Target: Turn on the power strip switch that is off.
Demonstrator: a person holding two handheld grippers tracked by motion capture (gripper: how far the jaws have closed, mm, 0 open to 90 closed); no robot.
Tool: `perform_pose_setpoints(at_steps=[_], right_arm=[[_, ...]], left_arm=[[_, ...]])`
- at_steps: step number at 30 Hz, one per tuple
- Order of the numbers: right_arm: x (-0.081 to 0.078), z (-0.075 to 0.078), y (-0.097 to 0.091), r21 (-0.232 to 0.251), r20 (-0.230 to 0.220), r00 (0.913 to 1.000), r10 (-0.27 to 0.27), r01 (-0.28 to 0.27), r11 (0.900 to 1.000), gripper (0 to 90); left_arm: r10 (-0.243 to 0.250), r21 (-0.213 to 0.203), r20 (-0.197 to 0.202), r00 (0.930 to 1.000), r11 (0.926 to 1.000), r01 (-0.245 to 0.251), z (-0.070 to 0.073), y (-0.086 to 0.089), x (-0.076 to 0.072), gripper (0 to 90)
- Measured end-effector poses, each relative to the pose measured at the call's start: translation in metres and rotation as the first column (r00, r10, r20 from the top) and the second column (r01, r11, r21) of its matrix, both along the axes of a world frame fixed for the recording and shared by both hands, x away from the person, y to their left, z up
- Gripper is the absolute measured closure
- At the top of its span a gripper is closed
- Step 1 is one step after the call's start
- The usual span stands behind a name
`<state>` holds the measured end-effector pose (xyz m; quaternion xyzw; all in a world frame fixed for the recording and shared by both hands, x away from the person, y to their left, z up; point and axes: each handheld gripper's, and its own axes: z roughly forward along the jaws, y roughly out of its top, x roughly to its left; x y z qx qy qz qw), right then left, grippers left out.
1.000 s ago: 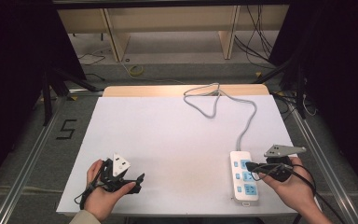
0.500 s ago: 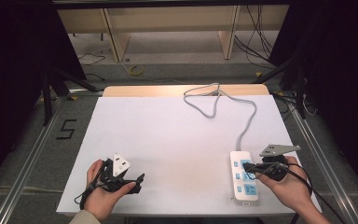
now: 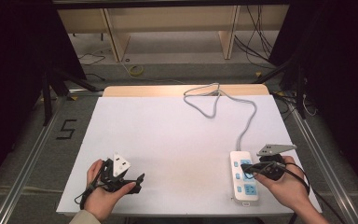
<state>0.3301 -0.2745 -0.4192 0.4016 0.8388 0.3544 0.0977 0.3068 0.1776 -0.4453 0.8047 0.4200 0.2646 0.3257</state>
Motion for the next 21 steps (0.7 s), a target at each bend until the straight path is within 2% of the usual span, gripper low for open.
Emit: perform_pose_setpoints(at_steps=[21], right_arm=[[0.0032,-0.0037,0.0077,-0.020,-0.033,0.9993,0.014,-0.015,0.9997,90.0]], left_arm=[[-0.001,-0.005,-0.001,1.0000,1.0000,0.001,0.0000,-0.0009,-0.0001,8.2]])
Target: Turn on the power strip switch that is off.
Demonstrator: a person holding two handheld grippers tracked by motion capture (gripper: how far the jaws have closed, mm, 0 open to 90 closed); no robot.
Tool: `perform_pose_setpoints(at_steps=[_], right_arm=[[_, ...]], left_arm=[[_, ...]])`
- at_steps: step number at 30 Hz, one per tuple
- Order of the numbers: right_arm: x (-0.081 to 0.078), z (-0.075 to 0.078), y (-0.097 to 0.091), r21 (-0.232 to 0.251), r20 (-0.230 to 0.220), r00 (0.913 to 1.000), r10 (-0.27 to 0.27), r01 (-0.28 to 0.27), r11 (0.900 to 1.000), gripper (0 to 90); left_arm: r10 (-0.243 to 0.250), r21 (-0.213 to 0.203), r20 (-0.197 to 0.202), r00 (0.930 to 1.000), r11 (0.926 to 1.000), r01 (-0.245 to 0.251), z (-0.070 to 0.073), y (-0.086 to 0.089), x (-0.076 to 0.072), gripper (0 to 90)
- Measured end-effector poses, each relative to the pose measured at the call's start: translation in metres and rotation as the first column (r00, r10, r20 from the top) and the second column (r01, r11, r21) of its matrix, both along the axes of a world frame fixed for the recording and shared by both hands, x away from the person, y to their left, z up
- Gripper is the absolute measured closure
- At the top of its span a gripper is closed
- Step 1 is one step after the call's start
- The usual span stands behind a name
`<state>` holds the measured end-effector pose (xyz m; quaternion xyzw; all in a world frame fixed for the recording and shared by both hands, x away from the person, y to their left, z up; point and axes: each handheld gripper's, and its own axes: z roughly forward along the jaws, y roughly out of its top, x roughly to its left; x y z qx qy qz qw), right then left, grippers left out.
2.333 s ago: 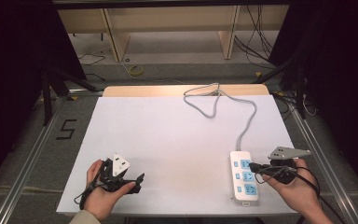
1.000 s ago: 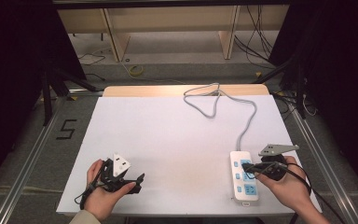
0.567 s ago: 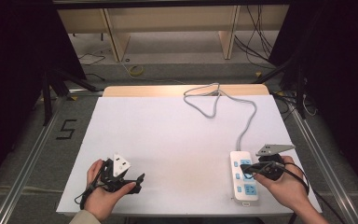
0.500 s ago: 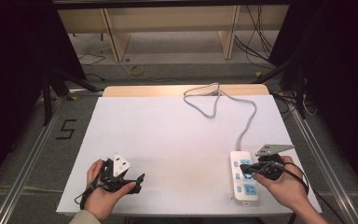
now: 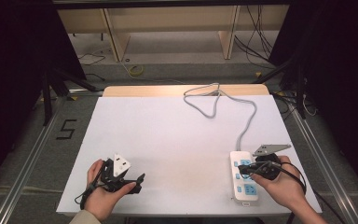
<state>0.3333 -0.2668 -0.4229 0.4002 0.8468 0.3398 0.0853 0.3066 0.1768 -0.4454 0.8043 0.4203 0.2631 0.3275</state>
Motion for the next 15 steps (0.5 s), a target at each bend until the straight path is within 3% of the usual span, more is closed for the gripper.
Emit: perform_pose_setpoints(at_steps=[15], right_arm=[[0.0050,-0.0031,0.0061,-0.023,-0.032,0.9994,0.011,-0.012,0.9997,90.0]], left_arm=[[0.000,0.001,0.002,1.0000,1.0000,0.000,0.0000,0.0001,0.0002,8.2]])
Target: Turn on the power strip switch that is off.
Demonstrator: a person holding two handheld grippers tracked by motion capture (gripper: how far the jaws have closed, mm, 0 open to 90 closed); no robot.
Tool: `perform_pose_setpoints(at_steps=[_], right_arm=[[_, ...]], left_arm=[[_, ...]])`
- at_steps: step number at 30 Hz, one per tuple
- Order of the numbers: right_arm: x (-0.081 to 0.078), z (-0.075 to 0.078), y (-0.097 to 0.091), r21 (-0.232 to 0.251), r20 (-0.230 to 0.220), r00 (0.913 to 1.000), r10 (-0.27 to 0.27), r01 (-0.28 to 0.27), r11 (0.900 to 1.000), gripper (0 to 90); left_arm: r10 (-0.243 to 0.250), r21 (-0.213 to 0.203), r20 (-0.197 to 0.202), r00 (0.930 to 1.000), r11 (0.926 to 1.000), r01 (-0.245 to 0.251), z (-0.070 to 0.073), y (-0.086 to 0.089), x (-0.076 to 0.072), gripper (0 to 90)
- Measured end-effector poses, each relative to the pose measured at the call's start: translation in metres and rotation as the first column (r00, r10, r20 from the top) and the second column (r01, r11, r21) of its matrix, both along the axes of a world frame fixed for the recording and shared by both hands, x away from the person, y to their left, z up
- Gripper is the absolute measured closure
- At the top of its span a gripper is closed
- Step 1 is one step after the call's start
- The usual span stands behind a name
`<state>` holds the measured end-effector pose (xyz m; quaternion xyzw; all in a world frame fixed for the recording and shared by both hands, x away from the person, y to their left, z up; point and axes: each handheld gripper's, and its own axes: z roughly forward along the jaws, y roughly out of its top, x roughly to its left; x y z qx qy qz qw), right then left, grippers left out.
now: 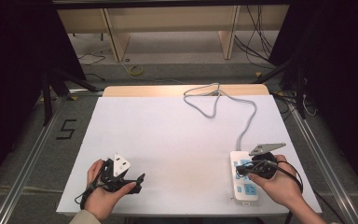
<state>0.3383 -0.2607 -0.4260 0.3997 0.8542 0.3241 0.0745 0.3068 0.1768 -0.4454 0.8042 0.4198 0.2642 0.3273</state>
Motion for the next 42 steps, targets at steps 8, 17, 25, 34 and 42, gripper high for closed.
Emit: perform_pose_setpoints(at_steps=[8,17,25,34,42], right_arm=[[0.002,-0.002,0.003,-0.014,-0.019,0.9998,0.002,-0.002,0.9999,90.0],[0.004,-0.003,0.005,-0.024,-0.038,0.9993,-0.001,0.000,0.9997,90.0],[0.007,-0.003,0.007,-0.032,-0.046,0.9989,-0.003,0.001,0.9995,90.0],[0.009,-0.006,0.010,-0.052,-0.063,0.9980,-0.001,-0.003,0.9986,90.0],[0.011,-0.008,0.009,-0.066,-0.077,0.9970,0.001,-0.006,0.9978,90.0]], left_arm=[[0.000,-0.002,-0.003,1.0000,1.0000,0.000,0.000,0.000,0.000,8.3],[-0.001,-0.001,-0.002,1.0000,1.0000,0.001,0.000,0.000,0.000,8.3],[-0.002,-0.002,-0.002,1.0000,1.0000,0.002,0.000,-0.001,0.000,8.3],[-0.001,-0.002,-0.002,1.0000,1.0000,0.001,0.000,-0.001,0.000,8.4],[-0.002,-0.001,-0.003,1.0000,1.0000,0.002,0.000,-0.001,0.000,8.4]])
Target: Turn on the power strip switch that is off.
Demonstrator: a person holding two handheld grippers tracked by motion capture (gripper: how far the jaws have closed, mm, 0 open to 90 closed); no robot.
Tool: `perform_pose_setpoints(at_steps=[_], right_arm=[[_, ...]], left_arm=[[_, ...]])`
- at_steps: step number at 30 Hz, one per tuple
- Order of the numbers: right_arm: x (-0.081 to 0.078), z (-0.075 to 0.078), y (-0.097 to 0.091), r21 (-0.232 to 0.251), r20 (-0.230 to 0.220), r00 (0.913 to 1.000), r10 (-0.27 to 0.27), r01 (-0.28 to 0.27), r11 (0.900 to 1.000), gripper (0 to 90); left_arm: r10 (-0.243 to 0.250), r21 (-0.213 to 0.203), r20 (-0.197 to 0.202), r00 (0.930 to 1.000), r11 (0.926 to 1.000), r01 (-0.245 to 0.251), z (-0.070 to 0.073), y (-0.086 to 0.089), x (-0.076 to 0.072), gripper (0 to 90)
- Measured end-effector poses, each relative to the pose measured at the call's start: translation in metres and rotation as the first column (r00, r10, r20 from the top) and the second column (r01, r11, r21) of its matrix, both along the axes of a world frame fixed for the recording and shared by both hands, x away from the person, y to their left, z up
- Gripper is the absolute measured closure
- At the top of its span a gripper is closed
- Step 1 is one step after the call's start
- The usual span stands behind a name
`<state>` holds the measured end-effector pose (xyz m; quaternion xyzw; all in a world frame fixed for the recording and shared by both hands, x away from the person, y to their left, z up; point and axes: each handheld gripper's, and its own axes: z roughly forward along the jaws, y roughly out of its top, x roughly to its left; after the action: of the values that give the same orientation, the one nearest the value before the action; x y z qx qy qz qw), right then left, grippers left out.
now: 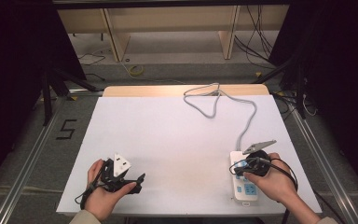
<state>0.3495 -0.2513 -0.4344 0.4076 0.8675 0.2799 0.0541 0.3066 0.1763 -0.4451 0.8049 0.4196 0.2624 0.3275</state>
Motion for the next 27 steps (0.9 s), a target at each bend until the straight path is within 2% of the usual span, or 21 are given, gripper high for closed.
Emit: perform_pose_setpoints(at_steps=[27], right_arm=[[0.0022,-0.0018,0.0029,-0.052,-0.014,0.9998,0.012,-0.013,0.9986,90.0]], left_arm=[[-0.003,0.000,0.002,1.0000,1.0000,0.003,-0.0002,-0.0008,0.0003,8.4]])
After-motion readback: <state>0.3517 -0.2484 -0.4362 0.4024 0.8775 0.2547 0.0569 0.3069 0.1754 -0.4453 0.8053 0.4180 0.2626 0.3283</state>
